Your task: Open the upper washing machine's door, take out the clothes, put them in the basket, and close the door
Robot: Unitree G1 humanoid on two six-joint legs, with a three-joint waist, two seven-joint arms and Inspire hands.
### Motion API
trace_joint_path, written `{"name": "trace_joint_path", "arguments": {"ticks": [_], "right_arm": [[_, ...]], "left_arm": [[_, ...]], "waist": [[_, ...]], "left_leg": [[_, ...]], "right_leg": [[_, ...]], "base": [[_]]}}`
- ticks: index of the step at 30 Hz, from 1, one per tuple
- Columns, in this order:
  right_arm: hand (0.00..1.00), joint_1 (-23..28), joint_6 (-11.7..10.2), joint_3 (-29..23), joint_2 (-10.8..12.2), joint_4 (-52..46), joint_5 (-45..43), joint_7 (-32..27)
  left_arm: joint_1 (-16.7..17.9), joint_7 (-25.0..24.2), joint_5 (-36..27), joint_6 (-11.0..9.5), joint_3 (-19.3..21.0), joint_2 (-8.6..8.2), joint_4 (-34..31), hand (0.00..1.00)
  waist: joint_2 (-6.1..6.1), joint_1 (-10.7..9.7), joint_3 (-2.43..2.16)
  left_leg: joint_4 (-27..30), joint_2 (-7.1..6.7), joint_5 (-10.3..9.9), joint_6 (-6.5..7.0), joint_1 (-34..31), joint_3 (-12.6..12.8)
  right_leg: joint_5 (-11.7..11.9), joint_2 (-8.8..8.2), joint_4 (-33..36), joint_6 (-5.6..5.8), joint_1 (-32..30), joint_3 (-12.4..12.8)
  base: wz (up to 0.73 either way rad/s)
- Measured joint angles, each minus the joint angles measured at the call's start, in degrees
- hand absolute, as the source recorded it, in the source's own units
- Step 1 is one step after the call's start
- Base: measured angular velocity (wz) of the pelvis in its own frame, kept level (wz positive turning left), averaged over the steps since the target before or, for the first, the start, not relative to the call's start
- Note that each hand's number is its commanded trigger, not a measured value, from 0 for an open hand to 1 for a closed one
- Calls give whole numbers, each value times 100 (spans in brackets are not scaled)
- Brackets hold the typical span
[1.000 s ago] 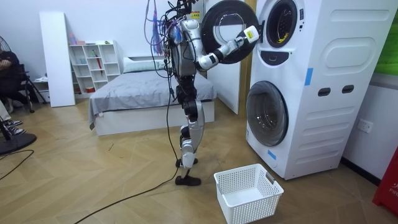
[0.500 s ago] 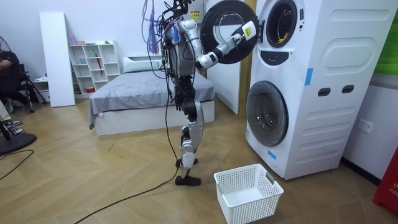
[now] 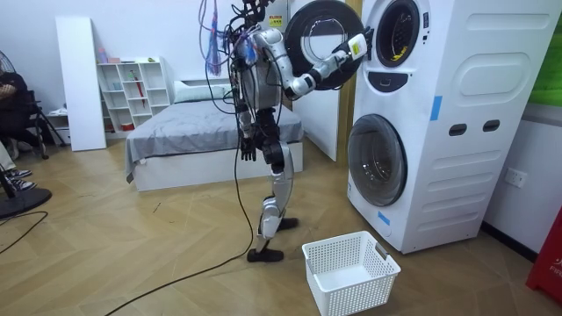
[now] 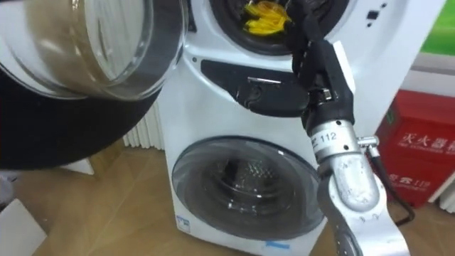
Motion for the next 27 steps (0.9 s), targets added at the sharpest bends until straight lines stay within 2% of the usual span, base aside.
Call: {"name": "trace_joint_path", "arguments": {"ticks": [1,2,3,4,5,6,7,8,9,10,11,12,13,15,16,18,19,20,21,22,24,26,27], "right_arm": [[0,-16,3,27,2,-8,-23,-48],[0,-36,3,28,2,-8,-27,-50],[0,-80,3,18,1,-17,-19,-60],[0,-88,3,19,-4,-24,-33,-80],[0,-82,1,20,-5,-28,-42,-153],[0,-71,2,19,-27,-58,-47,-185],[0,-59,-25,-45,-132,-153,-48,-243],[0,-69,-27,-40,-167,-150,-48,-301],[0,-68,-35,-35,-160,-150,-48,-300],[0,-68,-100,-23,-151,-150,-53,-289],[0,-68,-152,-27,-151,-150,-71,-284],[0,-67,-253,-27,-152,-139,-119,-270],[0,-67,-281,-30,-158,-136,-169,-249],[0,-64,-253,-35,-165,-79,-186,-203],[0,-63,-155,-34,-162,-34,-295,-173],[0,-65,-87,-32,-157,-33,-374,-172],[0,-64,-68,-22,-155,-31,-410,-170],[0,-44,-64,-31,-158,-28,-445,-173],[0,-18,-15,-41,-160,-15,-497,-177],[0,-12,-10,-19,-164,-41,-503,-96],[0,-5,-10,-6,-180,-85,-505,-41],[0,-16,-11,-23,-188,-167,-482,-40],[0,-15,-11,-21,-195,-195,-412,-41]], "left_arm": [[-4,-15,-34,-13,0,7,6,0],[-17,-27,-59,-28,-1,-1,5,0],[-68,-48,-61,-52,4,-16,6,0],[-159,-56,-61,-56,15,20,10,0],[-164,-57,-71,-59,4,59,23,0],[-208,-58,-66,-63,-2,64,4,0],[-288,-56,-65,-72,-36,70,16,0],[-353,-25,-66,-73,-33,125,14,0],[-379,-18,-64,-73,-23,149,14,0],[-441,-7,-64,-72,-14,183,17,0],[-495,4,-66,-72,-18,192,23,0],[-615,39,-63,-71,-39,209,35,0],[-762,105,-51,-72,-75,233,31,0],[-940,151,-63,-100,-123,264,34,0],[-1053,151,-62,-174,-124,270,35,0],[-1143,148,-69,-265,-261,294,-9,0],[-1144,146,-69,-303,-343,289,-46,0],[-1166,139,-68,-306,-349,275,-36,0],[-1155,138,-61,-285,-341,252,-47,0],[-1064,144,-60,-286,-330,252,-46,0],[-923,157,-51,-265,-283,230,-19,0],[-764,156,-51,-259,-262,222,7,0],[-671,162,-46,-243,-221,229,13,0]], "waist": [[-90,-15,-50],[-103,-17,-51],[-85,-96,-42],[-31,-157,-25],[12,-162,49],[14,-228,14],[80,-327,-61],[-9,-262,-4],[-28,-249,11],[-23,-252,28],[3,-257,31],[74,-256,61],[93,-270,55],[128,-299,75],[173,-298,71],[226,-330,75],[248,-333,56],[275,-341,38],[289,-329,-37],[320,-381,-59],[384,-428,-106],[512,-424,-62],[541,-430,-60]], "left_leg": [[109,-111,-55,79,7,98],[179,-159,-119,110,1,132],[482,-223,-371,168,-30,145],[887,-276,-600,252,-102,175],[1330,-375,-779,324,-282,331],[1168,-416,-755,300,-289,334],[834,-493,-629,478,-196,418],[750,-598,-789,594,101,654],[723,-643,-872,626,228,719],[684,-689,-1001,688,461,782],[669,-687,-1049,706,575,791],[478,-675,-1113,744,795,770],[293,-651,-1129,768,937,758],[83,-604,-1139,788,1124,765],[-34,-553,-1145,795,1276,768],[-201,-515,-1144,795,1431,775],[-294,-484,-1145,794,1529,772],[-331,-465,-1146,792,1579,765],[-375,-461,-1156,773,1678,749],[-453,-451,-1180,732,1825,754],[-564,-400,-1220,663,2023,754],[-667,-279,-1273,571,2165,787],[-729,-218,-1285,533,2234,829]], "right_leg": [[-49,-136,-23,64,-15,26],[-56,-204,-39,103,15,20],[-43,-276,-81,172,165,3],[-71,-354,6,238,276,89],[-100,-460,265,289,341,369],[-141,-518,450,360,316,469],[-264,-656,1160,562,71,478],[-220,-931,1989,650,-221,468],[-99,-1041,2353,681,-317,455],[260,-1154,2811,694,-440,458],[473,-1151,2982,662,-494,476],[818,-1152,3277,592,-620,462],[665,-1144,3454,573,-852,435],[333,-1099,3495,565,-1261,290],[203,-993,3246,551,-1519,279],[190,-871,2599,553,-1782,207],[235,-774,1968,522,-1863,131],[300,-704,1627,499,-1877,122],[547,-580,992,451,-1858,156],[962,-454,618,355,-1821,210],[1479,-297,417,306,-1666,302],[1550,-130,166,245,-1443,315],[1581,-49,79,208,-1409,322]], "base": [[5],[4],[5],[6],[8],[16],[-6],[-20],[-43],[-27],[-33],[-30],[-25],[-16],[-16],[-4],[0],[10],[17],[22],[4],[-20],[-19]]}}
